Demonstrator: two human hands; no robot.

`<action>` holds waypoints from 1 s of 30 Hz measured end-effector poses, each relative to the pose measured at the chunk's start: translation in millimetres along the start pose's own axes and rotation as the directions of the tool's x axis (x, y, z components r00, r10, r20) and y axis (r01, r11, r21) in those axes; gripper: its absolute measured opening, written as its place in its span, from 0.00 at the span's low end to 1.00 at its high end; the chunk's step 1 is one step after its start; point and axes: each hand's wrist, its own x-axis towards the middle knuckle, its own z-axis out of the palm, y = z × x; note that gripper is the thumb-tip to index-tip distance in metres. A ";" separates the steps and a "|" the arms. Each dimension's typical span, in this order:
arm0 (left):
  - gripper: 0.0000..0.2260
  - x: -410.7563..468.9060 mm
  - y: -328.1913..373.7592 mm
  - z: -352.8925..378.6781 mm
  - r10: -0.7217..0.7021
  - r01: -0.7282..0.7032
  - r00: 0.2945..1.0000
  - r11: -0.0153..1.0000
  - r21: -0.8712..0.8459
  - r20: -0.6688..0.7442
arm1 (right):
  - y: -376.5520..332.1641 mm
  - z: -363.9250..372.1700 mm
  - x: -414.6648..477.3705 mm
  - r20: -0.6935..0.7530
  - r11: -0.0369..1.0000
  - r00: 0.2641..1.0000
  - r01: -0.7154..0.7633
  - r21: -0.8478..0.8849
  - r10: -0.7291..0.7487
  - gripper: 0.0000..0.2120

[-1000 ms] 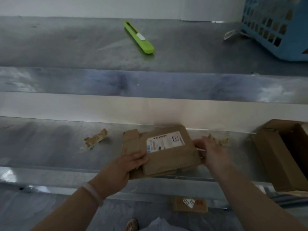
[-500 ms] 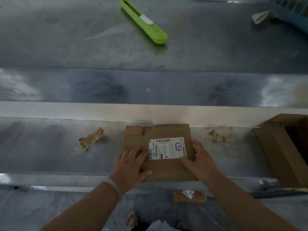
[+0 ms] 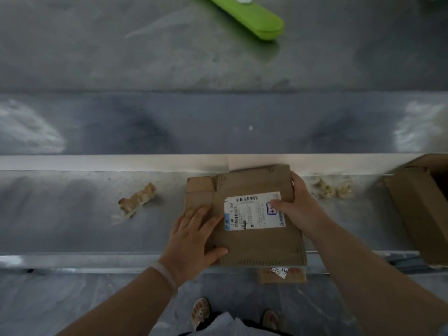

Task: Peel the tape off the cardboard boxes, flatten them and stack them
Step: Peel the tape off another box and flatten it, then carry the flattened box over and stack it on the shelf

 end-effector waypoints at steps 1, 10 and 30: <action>0.37 0.4 -2.1 0.8 -0.009 0.009 1.000 1.000 0.009 0.013 | 5.0 0.3 -1.4 -0.008 0.999 1.000 -0.006 -0.034 0.006 0.40; 0.39 1.8 -5.3 11.0 -0.063 0.061 0.998 0.990 0.129 0.011 | 41.6 25.6 -36.4 0.037 0.435 0.980 0.119 -0.893 -0.193 0.32; 0.30 -21.0 -7.9 -3.0 -0.275 0.277 0.954 0.961 0.003 -0.118 | 54.9 18.8 -68.1 -0.198 0.659 0.967 -0.047 -0.751 -0.157 0.26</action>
